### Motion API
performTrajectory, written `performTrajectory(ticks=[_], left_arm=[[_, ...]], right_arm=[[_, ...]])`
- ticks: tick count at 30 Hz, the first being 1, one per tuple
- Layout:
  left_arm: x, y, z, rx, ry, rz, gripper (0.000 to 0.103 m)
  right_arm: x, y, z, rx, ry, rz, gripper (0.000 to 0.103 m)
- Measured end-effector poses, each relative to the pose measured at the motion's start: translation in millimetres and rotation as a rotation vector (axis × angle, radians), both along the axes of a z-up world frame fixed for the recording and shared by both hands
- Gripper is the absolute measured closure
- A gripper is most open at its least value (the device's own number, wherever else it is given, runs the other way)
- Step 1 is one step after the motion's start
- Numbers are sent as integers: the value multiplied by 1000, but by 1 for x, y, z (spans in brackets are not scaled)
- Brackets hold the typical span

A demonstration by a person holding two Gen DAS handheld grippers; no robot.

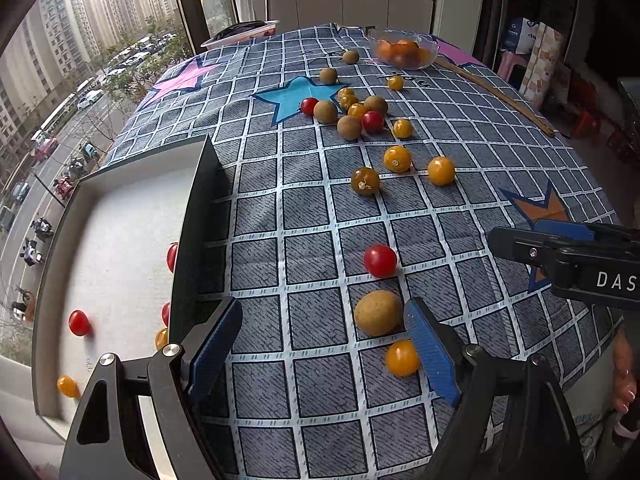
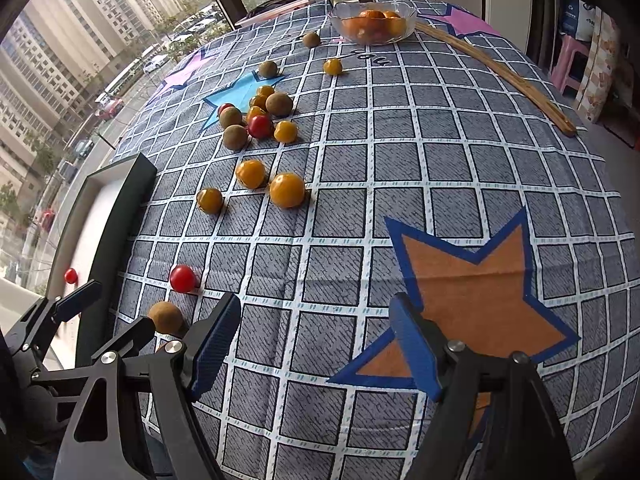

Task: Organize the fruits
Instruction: 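Move both open tools back to the fruits on the cloth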

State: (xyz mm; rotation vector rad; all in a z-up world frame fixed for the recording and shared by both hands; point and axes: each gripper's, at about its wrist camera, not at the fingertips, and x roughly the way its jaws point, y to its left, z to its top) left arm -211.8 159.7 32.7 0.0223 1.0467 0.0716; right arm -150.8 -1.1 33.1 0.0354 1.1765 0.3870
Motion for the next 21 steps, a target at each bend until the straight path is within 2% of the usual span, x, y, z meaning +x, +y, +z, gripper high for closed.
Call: performTrajectory(ticks=[8, 10, 11, 12, 17, 21], left_arm=[[8, -11, -13, 8, 29, 2, 19], [9, -12, -15, 11, 31, 4, 20], [8, -13, -16, 13, 32, 6, 24], [8, -14, -18, 17, 38, 8, 32], [10, -14, -21, 9, 46, 10, 36], [10, -19, -20, -12, 45, -8, 56]], right_arm=[[21, 23, -5, -41, -54, 53, 24], [26, 29, -9, -53, -60, 66, 27], [29, 33, -11, -59, -62, 71, 31], [32, 36, -13, -65, -63, 74, 31], [43, 49, -14, -108, -108, 91, 36], [49, 59, -15, -150, -132, 93, 47]])
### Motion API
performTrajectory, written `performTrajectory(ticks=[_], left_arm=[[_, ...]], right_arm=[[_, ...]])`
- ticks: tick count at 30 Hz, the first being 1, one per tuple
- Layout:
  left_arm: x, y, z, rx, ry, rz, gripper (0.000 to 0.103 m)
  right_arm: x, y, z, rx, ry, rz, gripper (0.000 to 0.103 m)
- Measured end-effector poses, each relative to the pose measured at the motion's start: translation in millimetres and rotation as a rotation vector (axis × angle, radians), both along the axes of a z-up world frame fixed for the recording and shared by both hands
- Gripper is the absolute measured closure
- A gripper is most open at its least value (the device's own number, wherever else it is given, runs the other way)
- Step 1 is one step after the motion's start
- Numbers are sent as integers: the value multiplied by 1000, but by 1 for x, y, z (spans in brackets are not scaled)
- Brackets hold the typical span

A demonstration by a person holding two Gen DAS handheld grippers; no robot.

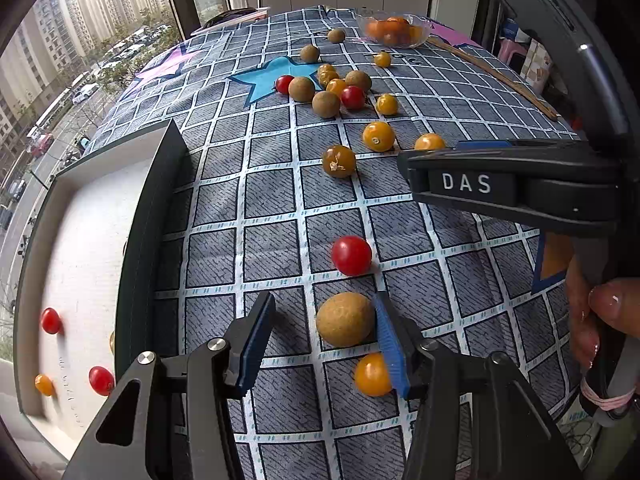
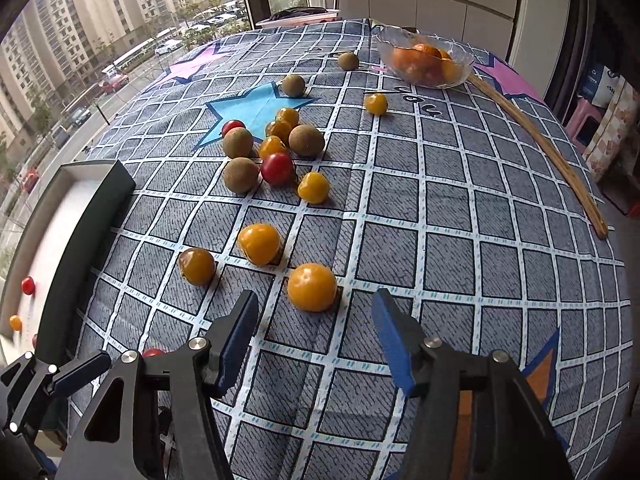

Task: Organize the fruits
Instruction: 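Move both open tools back to the fruits on the cloth, then grasp a brown round fruit with the left tool while the right tool grasps a yellow tomato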

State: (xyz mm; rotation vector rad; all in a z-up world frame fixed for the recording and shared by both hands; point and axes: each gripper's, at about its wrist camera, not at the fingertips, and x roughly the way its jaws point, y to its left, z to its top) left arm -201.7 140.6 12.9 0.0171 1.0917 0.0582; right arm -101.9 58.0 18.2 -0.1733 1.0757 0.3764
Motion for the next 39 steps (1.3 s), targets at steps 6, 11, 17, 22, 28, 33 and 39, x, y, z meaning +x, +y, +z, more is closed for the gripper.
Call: performTrajectory(ticks=[6, 11, 17, 22, 28, 33, 39], left_arm=[[-4, -8, 0, 1, -17, -23, 73], [-8, 0, 3, -43, -16, -7, 73], [-18, 8, 10, -57, -30, -1, 73], [-29, 16, 22, -62, -58, 3, 73], [-46, 32, 38, -61, -99, 22, 73], [-60, 52, 45, -59, -118, 51, 73], [-76, 84, 46, -60, -135, 116, 73]], right_arm=[[3, -2, 2, 8, 7, -10, 77], [-6, -11, 3, 42, 27, -3, 77], [-26, -23, 6, 75, 56, 13, 77], [-44, -28, 13, 102, 66, 25, 77], [-66, -27, 24, 120, 68, 37, 77], [-79, -17, 33, 126, 70, 62, 77], [-91, 7, 43, 116, 60, 105, 77]])
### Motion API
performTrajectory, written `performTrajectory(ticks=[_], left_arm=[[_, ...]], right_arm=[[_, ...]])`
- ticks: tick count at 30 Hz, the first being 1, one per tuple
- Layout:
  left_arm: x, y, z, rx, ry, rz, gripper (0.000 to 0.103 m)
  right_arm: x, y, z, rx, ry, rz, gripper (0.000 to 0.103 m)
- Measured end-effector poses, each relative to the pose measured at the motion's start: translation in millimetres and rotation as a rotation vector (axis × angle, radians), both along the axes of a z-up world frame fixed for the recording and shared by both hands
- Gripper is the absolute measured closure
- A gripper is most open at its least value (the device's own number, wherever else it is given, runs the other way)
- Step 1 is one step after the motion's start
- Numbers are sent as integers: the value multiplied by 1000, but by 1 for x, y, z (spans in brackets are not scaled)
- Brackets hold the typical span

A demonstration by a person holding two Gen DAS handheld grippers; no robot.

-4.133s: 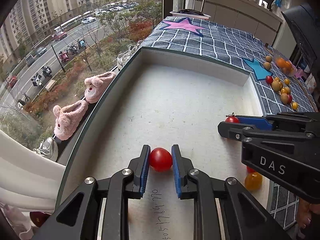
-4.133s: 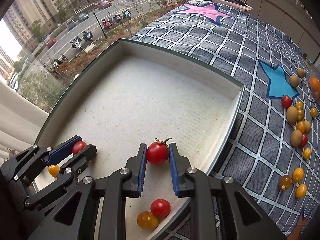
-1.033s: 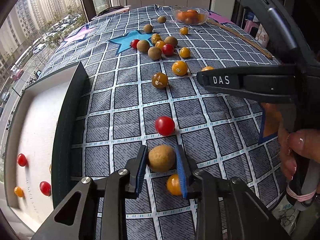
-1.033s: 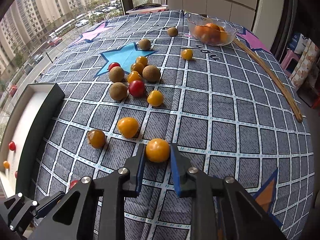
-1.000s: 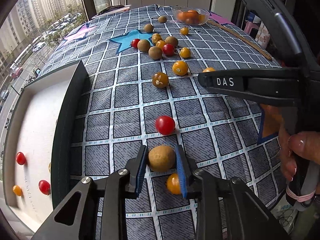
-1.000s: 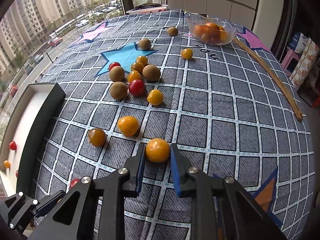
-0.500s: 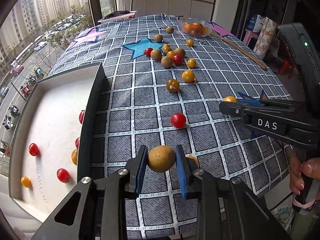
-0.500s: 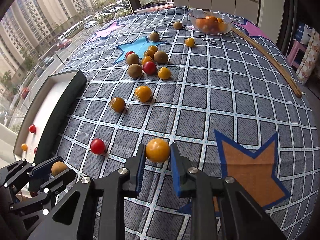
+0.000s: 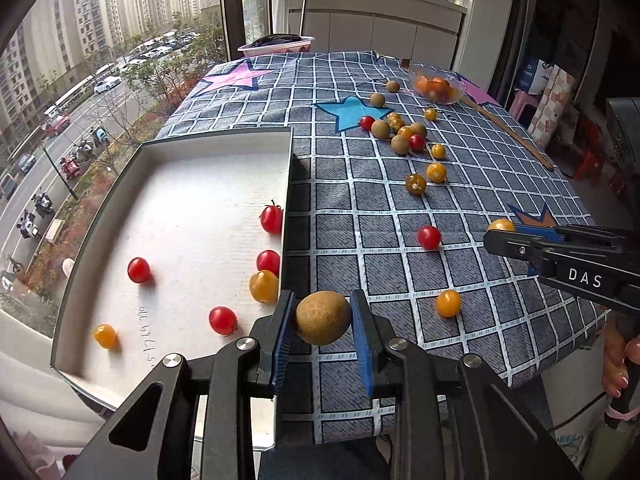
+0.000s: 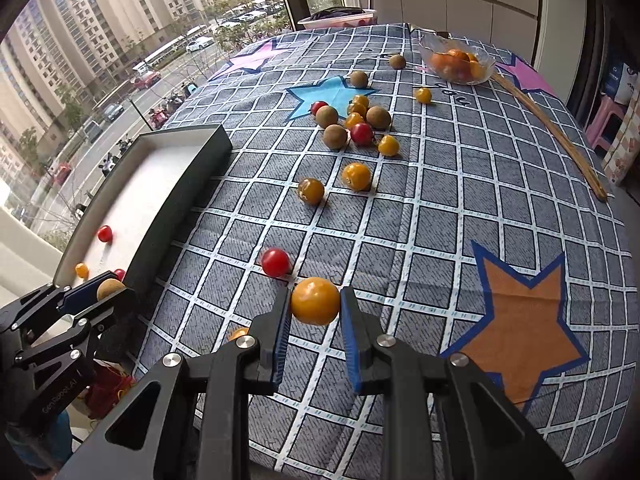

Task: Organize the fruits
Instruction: 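Carry the brown fruit and yellow tomato over the white tray, then open both tools to drop the brown fruit and yellow tomato into the tray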

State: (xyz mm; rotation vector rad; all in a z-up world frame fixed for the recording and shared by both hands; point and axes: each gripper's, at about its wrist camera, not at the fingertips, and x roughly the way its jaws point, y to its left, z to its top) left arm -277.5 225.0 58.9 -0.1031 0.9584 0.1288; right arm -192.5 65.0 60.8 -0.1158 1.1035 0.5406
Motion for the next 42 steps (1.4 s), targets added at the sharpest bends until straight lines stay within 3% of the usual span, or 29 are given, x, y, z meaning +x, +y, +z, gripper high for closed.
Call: performTrajectory(ticks=[17, 30, 42], left_arm=[[-22, 94, -23, 35, 15, 195, 73], [-17, 109, -43, 30, 51, 209, 73], [-20, 110, -44, 32, 40, 206, 73]], right_arm=[[-13, 102, 11, -4, 9, 161, 77], [-7, 191, -9, -37, 59, 280, 77], [-3, 224, -40, -102, 91, 325, 76]])
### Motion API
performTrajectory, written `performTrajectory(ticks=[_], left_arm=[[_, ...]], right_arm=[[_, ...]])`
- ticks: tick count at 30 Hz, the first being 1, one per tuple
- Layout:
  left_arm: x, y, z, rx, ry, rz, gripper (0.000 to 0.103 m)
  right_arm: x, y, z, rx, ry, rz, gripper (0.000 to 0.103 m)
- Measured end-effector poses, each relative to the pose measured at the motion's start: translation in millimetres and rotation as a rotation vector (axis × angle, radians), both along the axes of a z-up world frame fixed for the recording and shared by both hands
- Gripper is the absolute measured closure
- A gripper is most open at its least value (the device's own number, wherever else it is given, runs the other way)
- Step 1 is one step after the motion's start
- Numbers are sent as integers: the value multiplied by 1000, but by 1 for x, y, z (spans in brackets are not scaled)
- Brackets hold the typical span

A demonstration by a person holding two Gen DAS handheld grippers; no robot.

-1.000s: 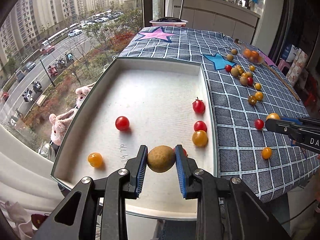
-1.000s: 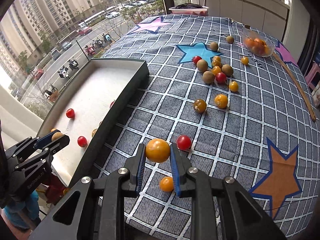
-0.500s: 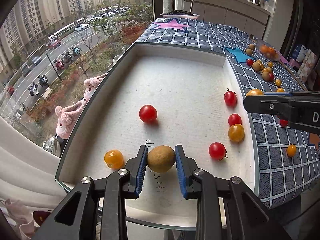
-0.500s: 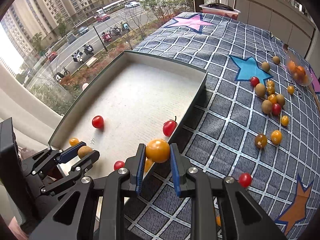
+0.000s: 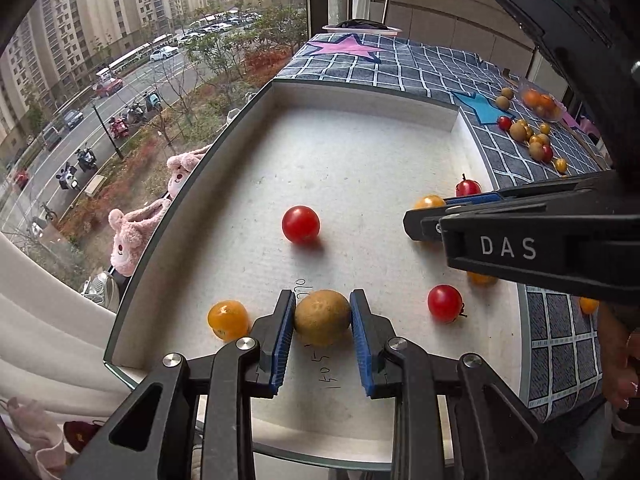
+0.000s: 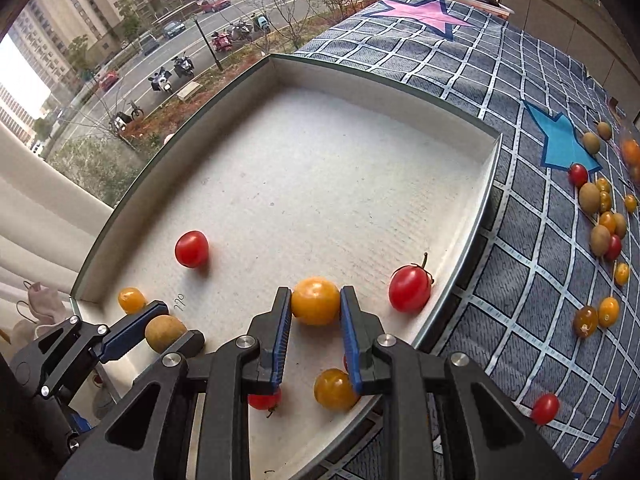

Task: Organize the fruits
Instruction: 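Open both tools to drop the brown fruit and yellow tomato into the tray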

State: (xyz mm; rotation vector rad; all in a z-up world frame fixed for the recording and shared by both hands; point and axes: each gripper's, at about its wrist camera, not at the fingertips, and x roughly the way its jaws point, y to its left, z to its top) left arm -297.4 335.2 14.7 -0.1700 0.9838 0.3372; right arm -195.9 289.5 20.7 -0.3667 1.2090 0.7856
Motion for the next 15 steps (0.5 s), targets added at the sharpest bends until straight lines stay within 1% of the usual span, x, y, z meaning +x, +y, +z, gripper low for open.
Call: performTrajectory(ticks=[4, 6, 7, 11, 12, 13, 14, 15], left_arm=[[2, -1, 0, 7, 4, -4, 73], [3, -3, 0, 15, 8, -7, 73], [4, -4, 0, 22, 11, -10, 73], [5, -6, 1, 33, 17, -19, 73], [5, -6, 1, 31, 18, -17, 70], [5, -6, 1, 29, 21, -12, 45], [4, -6, 1, 30, 13, -6, 29], [1, -6, 4, 39, -9, 1, 18]], right_arm=[[2, 5, 0, -12, -13, 12, 76], [2, 6, 0, -9, -13, 15, 69], [1, 6, 1, -8, -15, 12, 58], [0, 4, 6, 11, -22, 3, 51], [1, 2, 8, 17, -24, -1, 50], [1, 1, 11, 26, -26, -5, 49], [2, -1, 14, 36, -29, -10, 46], [3, -3, 17, 45, -35, -16, 43]])
